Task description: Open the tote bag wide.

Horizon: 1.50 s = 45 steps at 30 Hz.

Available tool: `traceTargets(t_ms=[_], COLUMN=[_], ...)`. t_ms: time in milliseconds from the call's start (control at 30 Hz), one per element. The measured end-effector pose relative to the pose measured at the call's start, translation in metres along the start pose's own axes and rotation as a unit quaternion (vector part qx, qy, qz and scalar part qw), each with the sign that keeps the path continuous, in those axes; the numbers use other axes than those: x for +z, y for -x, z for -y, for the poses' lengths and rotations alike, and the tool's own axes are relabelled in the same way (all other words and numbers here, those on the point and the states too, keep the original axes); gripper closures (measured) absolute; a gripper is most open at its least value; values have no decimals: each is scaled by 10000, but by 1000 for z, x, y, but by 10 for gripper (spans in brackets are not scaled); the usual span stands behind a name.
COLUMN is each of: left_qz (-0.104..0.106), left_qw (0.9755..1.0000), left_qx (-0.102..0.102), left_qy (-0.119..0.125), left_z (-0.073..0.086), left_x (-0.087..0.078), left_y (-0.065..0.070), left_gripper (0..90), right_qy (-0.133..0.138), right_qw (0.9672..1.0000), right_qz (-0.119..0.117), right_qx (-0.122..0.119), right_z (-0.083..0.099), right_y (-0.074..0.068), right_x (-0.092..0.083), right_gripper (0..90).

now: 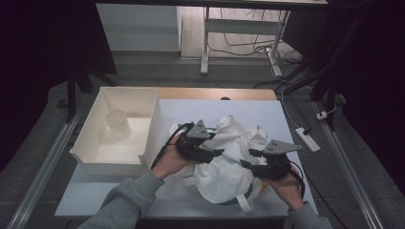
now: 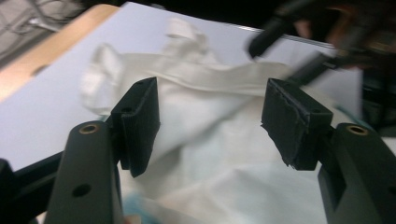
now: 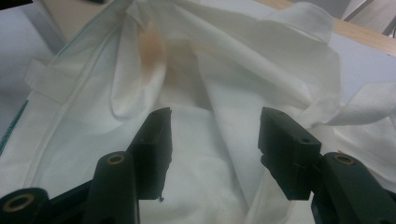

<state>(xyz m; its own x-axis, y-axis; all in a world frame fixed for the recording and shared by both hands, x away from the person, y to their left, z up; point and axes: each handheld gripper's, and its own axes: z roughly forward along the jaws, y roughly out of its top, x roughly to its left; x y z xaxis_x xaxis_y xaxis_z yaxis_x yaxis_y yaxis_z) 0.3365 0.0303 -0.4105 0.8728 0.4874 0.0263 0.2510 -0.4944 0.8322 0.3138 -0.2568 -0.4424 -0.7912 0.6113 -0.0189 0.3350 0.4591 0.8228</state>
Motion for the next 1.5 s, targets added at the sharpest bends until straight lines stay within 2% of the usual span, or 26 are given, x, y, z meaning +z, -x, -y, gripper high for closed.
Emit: traceTargets(t_ms=[100,200,300,433,600,733,900,1000,1167,1333,1400,1500], left_qz=[-129,-335,-363,-359,-158,-149,-86,-84,-60,-12,-44,-86], left_qw=[9998,9991,9986,9976,9966,9962,9947,9928,9909,9892,9890,9896], left_qx=[-175,-224,-300,-331,-194,-191,-252,-265,-313,-303,-275,-291], left_qy=[-16,-124,-230,-493,-787,-835,-995,-1162,-1305,-1433,-1450,-1409], left_z=[-3,-6,-8,-6,0,2,7,11,18,23,24,25], left_x=[6,12,22,40,54,54,57,61,68,73,75,75], left_y=[-13,-25,-35,-45,-47,-48,-53,-55,-59,-60,-60,-62], left_gripper=[381,382,386,423,532,600,603,556,566,715,776,813], right_qy=[-44,-43,-64,-65,-129,-203,-302,-362,-485,-797,-972,-1190], right_qw=[9999,9999,9999,9999,9993,9984,9968,9962,9952,9936,9925,9906], right_qz=[-22,-37,-39,-101,-257,-355,-439,-491,-596,-509,-445,-415], right_qx=[-90,-100,-85,-120,-254,-388,-596,-614,-602,-617,-601,-522], right_z=[-2,-3,-2,-4,-8,-13,-22,-25,-27,-26,-24,-18], right_y=[-2,-2,-2,-6,-16,-27,-41,-45,-50,-54,-54,-52], right_x=[2,3,4,6,11,17,30,40,55,69,76,83], right_gripper=[451,452,452,452,451,448,442,440,444,443,446,485])
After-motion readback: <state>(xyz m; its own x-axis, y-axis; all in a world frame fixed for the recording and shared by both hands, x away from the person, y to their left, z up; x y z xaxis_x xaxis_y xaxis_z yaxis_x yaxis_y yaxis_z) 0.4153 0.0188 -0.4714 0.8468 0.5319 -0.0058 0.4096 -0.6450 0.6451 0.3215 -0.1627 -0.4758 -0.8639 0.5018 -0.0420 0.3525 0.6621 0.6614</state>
